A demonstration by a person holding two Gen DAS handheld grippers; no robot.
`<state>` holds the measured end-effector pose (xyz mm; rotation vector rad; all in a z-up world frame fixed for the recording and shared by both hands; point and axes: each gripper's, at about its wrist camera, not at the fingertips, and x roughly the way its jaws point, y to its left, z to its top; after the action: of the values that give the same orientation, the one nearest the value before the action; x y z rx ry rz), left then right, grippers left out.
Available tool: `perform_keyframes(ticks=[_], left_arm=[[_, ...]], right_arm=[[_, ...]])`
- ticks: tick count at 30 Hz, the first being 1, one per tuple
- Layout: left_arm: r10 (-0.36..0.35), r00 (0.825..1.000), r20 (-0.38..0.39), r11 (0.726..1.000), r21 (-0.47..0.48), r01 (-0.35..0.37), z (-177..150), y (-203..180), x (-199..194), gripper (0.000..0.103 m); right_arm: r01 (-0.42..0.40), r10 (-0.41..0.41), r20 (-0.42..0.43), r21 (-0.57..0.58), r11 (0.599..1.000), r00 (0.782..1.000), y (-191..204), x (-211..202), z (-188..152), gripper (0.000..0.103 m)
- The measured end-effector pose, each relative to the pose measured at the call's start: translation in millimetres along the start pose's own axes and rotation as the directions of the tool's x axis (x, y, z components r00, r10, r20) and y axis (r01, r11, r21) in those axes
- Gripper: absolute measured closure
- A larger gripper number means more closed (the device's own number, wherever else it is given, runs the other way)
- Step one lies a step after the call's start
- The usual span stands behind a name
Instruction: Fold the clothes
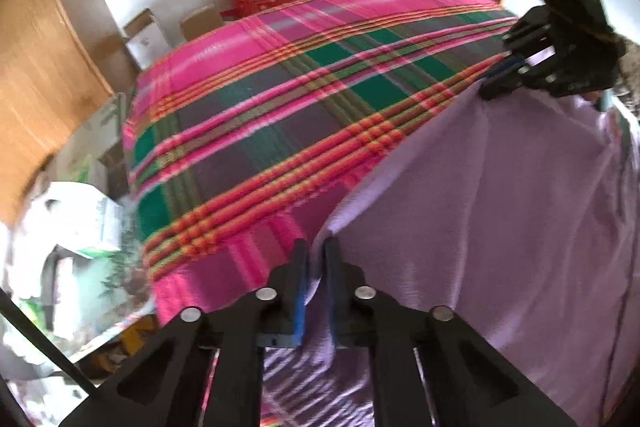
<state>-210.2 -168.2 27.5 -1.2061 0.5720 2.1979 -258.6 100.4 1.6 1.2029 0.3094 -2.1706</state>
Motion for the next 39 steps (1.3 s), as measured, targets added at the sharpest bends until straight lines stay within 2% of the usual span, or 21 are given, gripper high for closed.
perform_keyframes(ticks=[3,5,8,13,14,17,20,21,23,27,31,32,35,37,39], left_arm=[[0.056,0.998,0.021,0.998,0.003,-0.056,2.6,4.5,-4.8,0.100],[0.065,0.998,0.027,0.998,-0.014,-0.064,4.4,8.0,-5.4,0.100],[0.074,0.997,0.035,0.997,0.005,-0.075,3.6,4.2,-4.5,0.101],[0.053,0.998,0.035,0.999,-0.010,-0.053,0.5,6.6,-1.5,0.101],[0.044,0.998,0.036,0.999,-0.010,-0.043,0.2,6.6,-1.8,0.101],[-0.043,0.999,0.014,0.999,-0.023,0.043,-0.8,6.5,-1.6,0.096],[-0.041,0.999,-0.010,0.999,-0.032,0.040,-2.7,8.6,0.2,0.091],[-0.042,0.999,-0.008,0.998,-0.044,0.042,-3.3,11.0,-0.4,0.088],[-0.049,0.999,-0.014,0.997,-0.063,0.048,-4.8,15.7,0.1,0.075],[-0.081,0.996,-0.025,0.994,-0.080,0.079,-7.8,20.8,-0.4,0.074],[-0.073,0.997,-0.033,0.995,-0.066,0.071,-9.8,15.5,-0.2,0.073],[-0.088,0.996,-0.034,0.994,-0.071,0.085,-10.9,15.6,-1.0,0.073],[-0.200,0.979,-0.036,0.975,-0.102,0.196,-15.8,17.8,-4.0,0.072],[-0.228,0.973,-0.026,0.970,-0.096,0.224,-19.6,16.6,-5.5,0.069],[-0.223,0.975,-0.011,0.972,-0.073,0.222,-21.4,14.7,-6.1,0.069]], right_arm=[[0.031,-0.031,0.033,-0.008,0.999,0.999,5.1,-8.1,5.1,0.100],[0.044,-0.043,0.032,-0.009,0.999,0.999,6.2,-8.5,8.8,0.100],[0.058,-0.058,0.018,-0.007,0.998,0.998,6.0,-3.0,8.5,0.100],[0.056,-0.057,0.012,0.017,0.998,0.998,2.5,2.0,5.3,0.100],[0.059,-0.059,0.011,0.017,0.998,0.998,1.8,2.4,5.3,0.100],[0.053,-0.053,0.004,0.026,0.998,0.999,-0.2,3.6,3.4,0.100],[0.041,-0.041,0.002,0.042,0.998,0.999,-2.1,5.7,0.9,0.099],[0.036,-0.036,0.003,0.050,0.998,0.999,-3.1,6.1,0.1,0.099],[0.029,-0.029,0.007,0.062,0.998,1.000,-4.6,6.4,-1.3,0.099],[0.039,-0.040,0.014,0.043,0.998,0.999,-4.1,5.7,-3.0,0.095],[0.045,-0.045,0.027,0.026,0.999,0.999,-4.0,5.9,-5.0,0.094],[0.034,-0.035,0.028,0.035,0.999,0.999,-5.8,5.9,-5.3,0.094],[0.001,-0.003,0.030,0.067,0.998,1.000,-12.7,5.5,-6.5,0.091],[-0.010,0.007,0.040,0.070,0.998,0.999,-14.5,4.7,-8.6,0.090],[-0.013,0.010,0.045,0.068,0.998,0.999,-14.4,4.5,-9.1,0.090]])
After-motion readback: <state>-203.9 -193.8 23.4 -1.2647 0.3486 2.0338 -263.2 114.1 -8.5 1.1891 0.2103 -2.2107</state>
